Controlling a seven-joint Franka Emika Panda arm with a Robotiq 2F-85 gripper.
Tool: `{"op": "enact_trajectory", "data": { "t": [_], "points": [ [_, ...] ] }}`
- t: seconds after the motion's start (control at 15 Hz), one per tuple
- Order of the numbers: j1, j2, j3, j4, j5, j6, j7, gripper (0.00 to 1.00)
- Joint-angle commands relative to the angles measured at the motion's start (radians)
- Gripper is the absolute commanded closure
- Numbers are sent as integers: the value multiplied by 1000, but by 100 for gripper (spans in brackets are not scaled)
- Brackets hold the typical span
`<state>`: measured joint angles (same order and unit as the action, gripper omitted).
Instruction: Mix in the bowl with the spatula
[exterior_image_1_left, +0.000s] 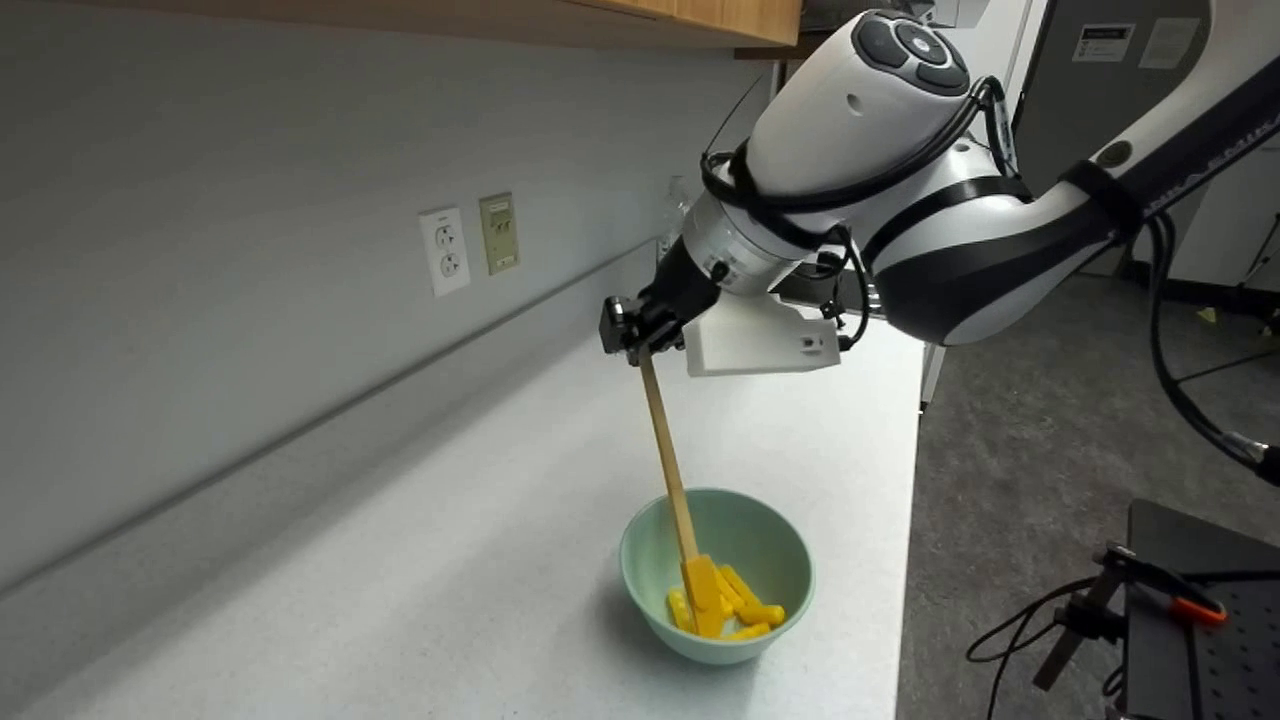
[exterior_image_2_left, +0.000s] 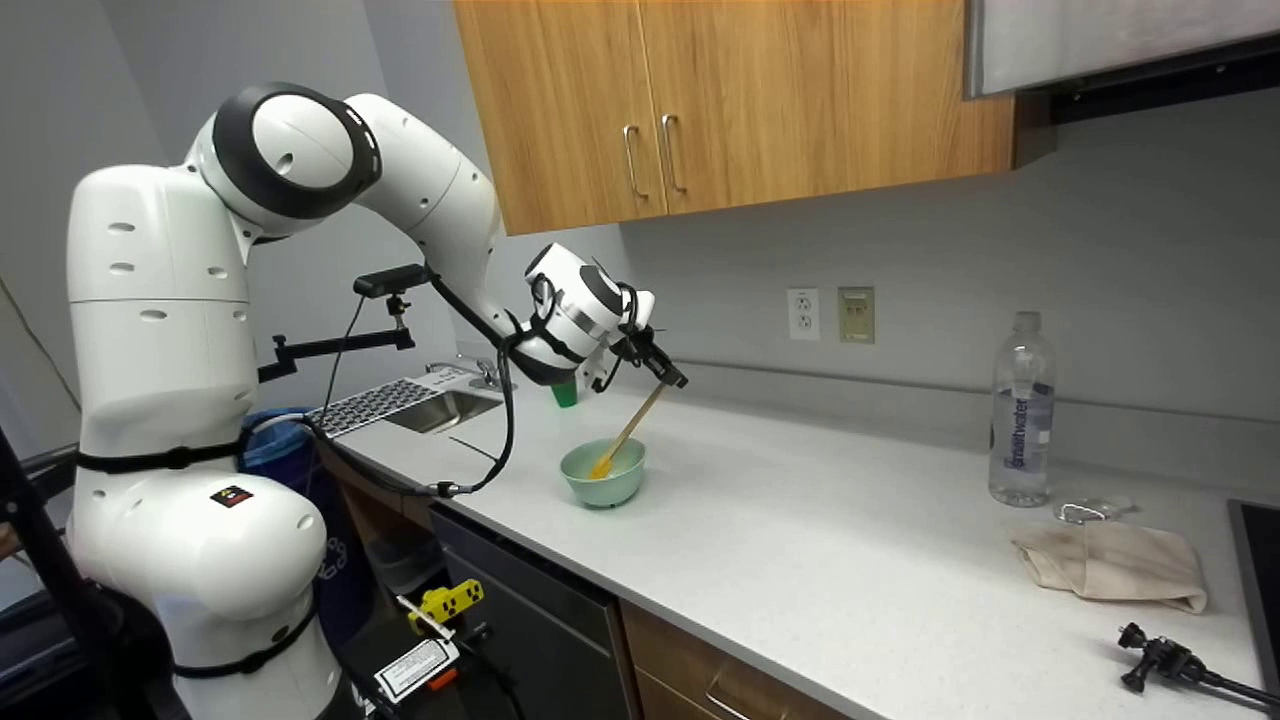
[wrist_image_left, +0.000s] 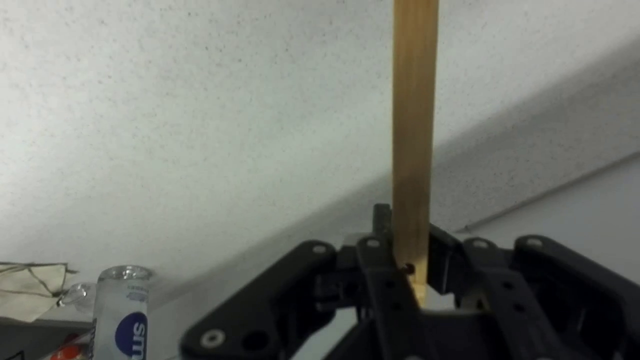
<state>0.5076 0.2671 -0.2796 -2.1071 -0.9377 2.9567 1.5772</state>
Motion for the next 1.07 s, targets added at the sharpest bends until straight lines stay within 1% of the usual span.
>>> {"op": "enact_trajectory", "data": {
  "t": [0.0, 0.07, 0.27, 0.67, 0.87, 1.0],
  "points": [
    [-49, -5, 44, -27, 109, 21, -93, 98],
    [-50, -1, 41, -22, 109, 13, -97, 98],
    [-25, 2, -2, 3, 36, 0, -49, 98],
    [1, -2, -48, 38, -75, -7, 4, 98],
    [4, -7, -48, 45, -115, -11, 6, 98],
    [-20, -18, -9, 13, -52, -17, -72, 98]
  ]
}}
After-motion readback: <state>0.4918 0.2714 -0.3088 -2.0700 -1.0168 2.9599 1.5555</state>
